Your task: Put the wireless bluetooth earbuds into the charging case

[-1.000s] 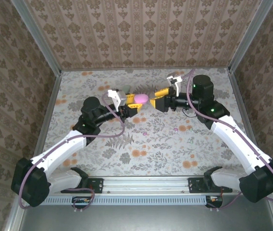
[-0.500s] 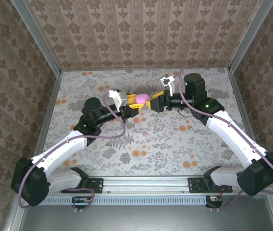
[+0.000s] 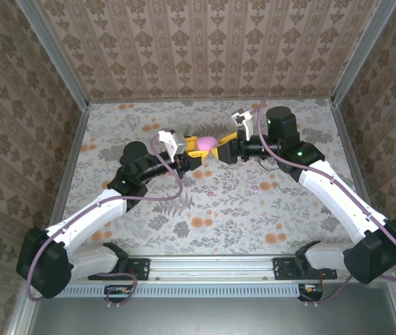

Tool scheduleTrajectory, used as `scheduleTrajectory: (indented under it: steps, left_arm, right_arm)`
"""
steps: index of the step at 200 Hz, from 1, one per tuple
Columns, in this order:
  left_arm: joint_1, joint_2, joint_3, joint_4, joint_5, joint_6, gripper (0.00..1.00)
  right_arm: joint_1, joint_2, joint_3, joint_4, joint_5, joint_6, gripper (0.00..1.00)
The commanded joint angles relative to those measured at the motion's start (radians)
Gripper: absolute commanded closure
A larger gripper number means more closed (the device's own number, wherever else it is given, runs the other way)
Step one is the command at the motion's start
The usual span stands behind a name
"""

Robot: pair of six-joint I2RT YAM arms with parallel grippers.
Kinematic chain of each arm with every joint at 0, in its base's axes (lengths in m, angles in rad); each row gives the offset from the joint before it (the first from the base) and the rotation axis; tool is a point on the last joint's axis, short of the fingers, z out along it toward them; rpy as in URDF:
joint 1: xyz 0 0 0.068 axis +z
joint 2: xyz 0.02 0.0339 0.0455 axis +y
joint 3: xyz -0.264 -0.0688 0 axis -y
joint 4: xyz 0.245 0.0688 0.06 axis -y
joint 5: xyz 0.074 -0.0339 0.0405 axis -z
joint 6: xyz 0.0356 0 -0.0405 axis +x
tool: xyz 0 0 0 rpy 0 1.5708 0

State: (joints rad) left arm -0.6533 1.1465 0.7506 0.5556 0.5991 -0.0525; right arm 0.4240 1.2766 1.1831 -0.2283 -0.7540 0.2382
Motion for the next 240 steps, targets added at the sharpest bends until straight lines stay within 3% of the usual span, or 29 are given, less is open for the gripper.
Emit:
scheduleTrajectory:
  steps: [1, 59, 240]
  left_arm:
    - [-0.014, -0.006, 0.01, 0.064, 0.03, -0.021, 0.74]
    - [-0.022, -0.001, 0.016, 0.057, 0.077, -0.032, 0.74]
    - [-0.032, 0.004, 0.023, 0.055, 0.074, -0.022, 0.74]
  right_arm:
    - [0.006, 0.009, 0.01, -0.004, 0.081, -0.007, 0.32]
    - [0.006, -0.01, 0.009, 0.061, 0.163, 0.034, 0.32]
    - [0.006, 0.021, 0.101, 0.067, 0.206, 0.142, 0.27]
